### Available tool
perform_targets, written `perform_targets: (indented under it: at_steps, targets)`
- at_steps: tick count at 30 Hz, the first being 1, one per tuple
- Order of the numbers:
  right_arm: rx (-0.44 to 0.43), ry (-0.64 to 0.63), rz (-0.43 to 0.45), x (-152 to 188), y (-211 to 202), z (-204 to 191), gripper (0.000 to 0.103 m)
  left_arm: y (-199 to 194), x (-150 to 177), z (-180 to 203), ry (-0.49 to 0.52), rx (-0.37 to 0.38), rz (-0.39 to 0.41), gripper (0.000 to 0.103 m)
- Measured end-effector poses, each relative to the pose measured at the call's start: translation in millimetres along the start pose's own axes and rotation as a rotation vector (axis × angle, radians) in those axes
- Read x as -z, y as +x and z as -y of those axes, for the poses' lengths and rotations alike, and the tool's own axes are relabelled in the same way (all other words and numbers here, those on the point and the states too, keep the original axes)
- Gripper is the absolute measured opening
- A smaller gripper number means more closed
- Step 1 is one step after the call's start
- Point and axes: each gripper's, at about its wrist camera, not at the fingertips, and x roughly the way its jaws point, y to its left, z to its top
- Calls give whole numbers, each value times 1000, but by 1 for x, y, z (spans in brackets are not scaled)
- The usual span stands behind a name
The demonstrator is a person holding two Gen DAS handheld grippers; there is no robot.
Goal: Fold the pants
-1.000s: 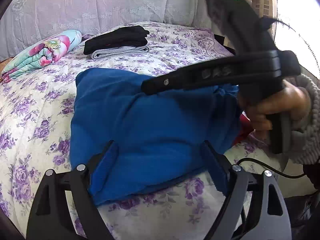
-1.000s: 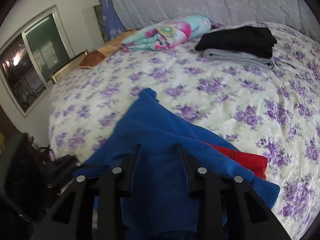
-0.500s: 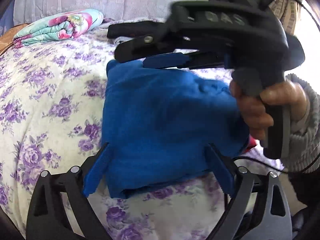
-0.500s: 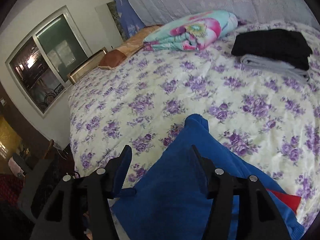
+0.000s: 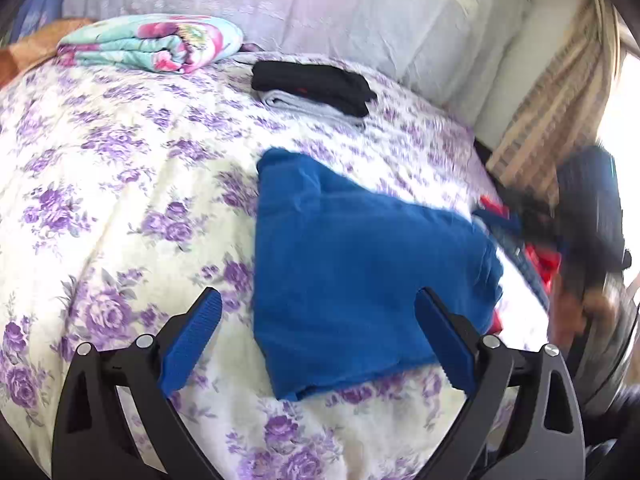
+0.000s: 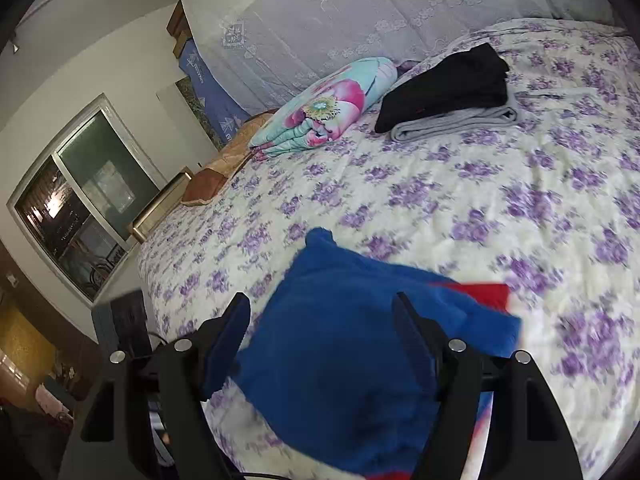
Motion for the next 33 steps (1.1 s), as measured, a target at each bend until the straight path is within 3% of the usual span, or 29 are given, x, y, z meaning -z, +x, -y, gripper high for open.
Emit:
perform_targets:
  at_steps: [2, 3, 5, 7, 9, 11, 16, 19, 30, 33]
  targets:
    - [-25, 22, -44, 25, 0, 16, 80, 15, -3, -8, -20, -9, -69, 96]
    - [-35, 28, -42, 35, 5, 25, 80, 28, 2, -8, -18, -48, -116, 96]
    - [-64, 45, 25, 46, 7, 39, 80, 28, 11, 6, 68, -106, -72, 98]
    - [-106, 115, 54, 42, -1, 43, 80, 33, 8, 8, 91, -135, -86, 98]
    - [-125, 159, 87, 40, -12, 43, 85, 29, 3, -2, 33, -84, -103, 98]
    - [-91, 164, 105, 41, -25, 45, 99, 26, -3, -12, -45, -19, -107, 98]
    - [-11, 328, 55, 62, -42, 81, 99, 27, -15, -30, -153, 95, -135, 98]
    - [-45, 424, 14, 73, -38, 102, 99, 34, -20, -31, -159, 123, -158, 98]
    - [-190, 490, -102, 46, 4, 121, 99, 66, -34, -26, -121, 156, -210, 98]
    - [-178, 461, -117, 40, 14, 118, 99, 71, -35, -23, -95, 161, -215, 98]
